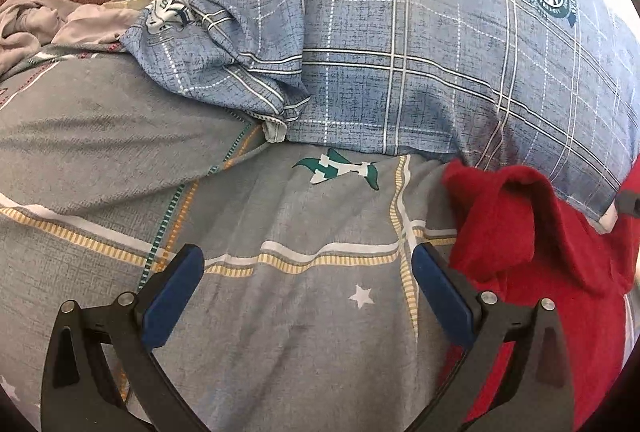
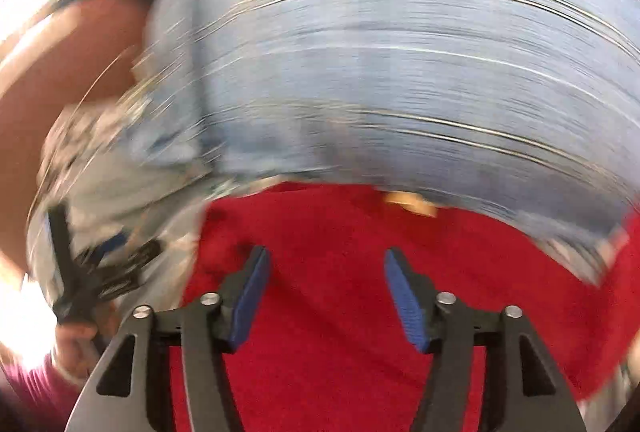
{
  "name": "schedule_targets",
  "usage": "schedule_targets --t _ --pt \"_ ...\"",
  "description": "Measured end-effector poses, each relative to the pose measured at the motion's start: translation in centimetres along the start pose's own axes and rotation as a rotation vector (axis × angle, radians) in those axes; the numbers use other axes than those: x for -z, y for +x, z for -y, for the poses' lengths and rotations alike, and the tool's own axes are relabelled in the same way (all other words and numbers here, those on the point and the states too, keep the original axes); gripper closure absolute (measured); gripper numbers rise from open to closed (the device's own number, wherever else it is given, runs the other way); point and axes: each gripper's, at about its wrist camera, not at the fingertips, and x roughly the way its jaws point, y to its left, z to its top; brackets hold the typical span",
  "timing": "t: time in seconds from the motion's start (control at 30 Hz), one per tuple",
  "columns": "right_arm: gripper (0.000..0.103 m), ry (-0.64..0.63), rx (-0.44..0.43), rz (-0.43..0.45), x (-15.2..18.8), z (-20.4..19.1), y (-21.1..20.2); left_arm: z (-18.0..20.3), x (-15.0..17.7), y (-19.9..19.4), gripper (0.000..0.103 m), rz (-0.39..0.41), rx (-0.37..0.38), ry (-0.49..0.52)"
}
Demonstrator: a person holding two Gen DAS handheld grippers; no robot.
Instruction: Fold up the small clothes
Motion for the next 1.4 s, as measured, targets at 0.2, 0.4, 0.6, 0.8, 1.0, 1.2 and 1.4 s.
schedule_targets --t 0.2,0.4,0.6,0.8,1.0,1.2,1.4 --pt "0.08 -0.295 0.199 -0.077 0.6 -6.0 7.4 -0.5 -0.2 0.0 0.0 0.005 -0.006 -0.022" --pt "0.097 -0.158 0.137 -0.063 0.4 -3.2 4.8 -0.7 -0.3 -0.1 0.0 0.011 -0.005 -0.031" --pt "0.097 -0.172 0.085 -0.106 4.1 -3.2 0.8 -0.7 -0.3 -0.8 0.0 0.028 0.017 -0.047" --pt "0.087 -0.113 0.067 -0.244 7.4 -1.6 1.9 1.1 0.3 -1.3 0.0 0.033 0.048 0.015" --pt "0.042 -0.03 -0.111 -0.113 2.6 -2.2 -2.6 2.5 1.0 -0.9 0.0 0.004 0.059 0.067" --pt "0.038 -0.026 -0.131 -0.106 -4.0 -2.9 4.2 2.7 1.2 -0.5 0.0 -0.014 0.023 0.101" --pt "0.099 -0.106 -0.097 -0.24 -5.6 -3.6 12.8 0.8 0.0 -0.6 0.0 0.007 -0.025 0.064"
